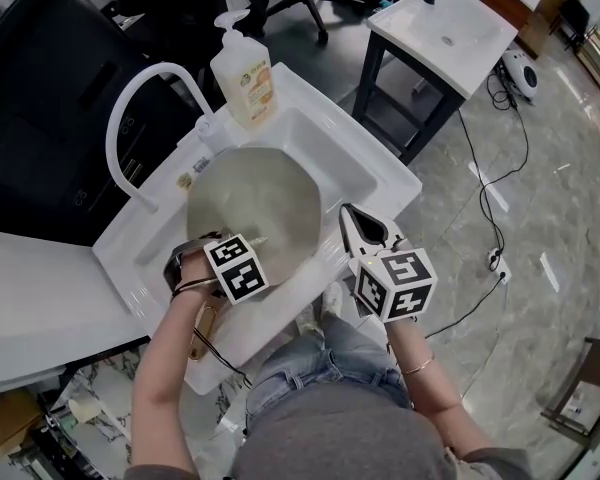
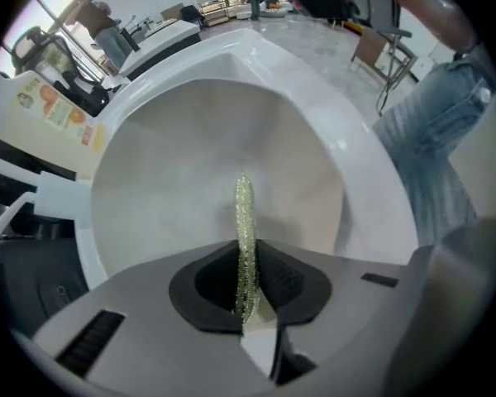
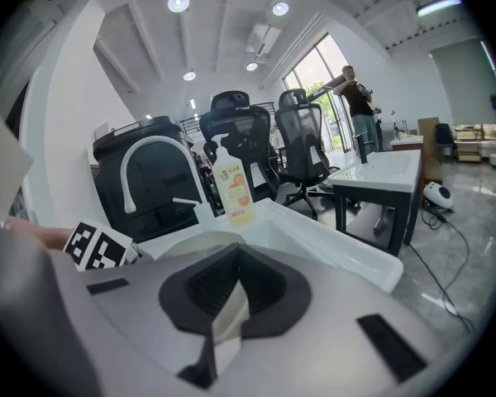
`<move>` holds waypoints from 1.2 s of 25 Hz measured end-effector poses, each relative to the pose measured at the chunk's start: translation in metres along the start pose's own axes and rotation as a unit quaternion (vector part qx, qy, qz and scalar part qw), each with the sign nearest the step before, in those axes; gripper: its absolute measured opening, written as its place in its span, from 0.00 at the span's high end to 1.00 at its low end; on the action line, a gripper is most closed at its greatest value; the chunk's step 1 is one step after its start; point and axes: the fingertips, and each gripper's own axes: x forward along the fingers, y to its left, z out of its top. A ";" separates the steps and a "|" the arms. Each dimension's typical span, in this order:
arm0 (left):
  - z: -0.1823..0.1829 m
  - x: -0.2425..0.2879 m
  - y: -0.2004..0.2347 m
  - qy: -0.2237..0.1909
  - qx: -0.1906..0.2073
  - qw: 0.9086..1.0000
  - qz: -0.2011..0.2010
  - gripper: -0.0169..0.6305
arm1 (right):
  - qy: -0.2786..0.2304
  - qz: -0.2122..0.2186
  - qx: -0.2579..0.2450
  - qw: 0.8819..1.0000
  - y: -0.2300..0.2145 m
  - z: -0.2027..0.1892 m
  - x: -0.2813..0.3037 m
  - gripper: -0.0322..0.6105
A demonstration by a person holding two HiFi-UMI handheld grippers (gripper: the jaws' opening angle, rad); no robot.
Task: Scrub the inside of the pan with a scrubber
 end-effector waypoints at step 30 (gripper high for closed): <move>0.099 -0.029 -0.072 -0.190 -0.027 0.918 -0.346 0.89 | 0.004 -0.014 0.000 1.000 -0.014 0.005 -0.002 0.93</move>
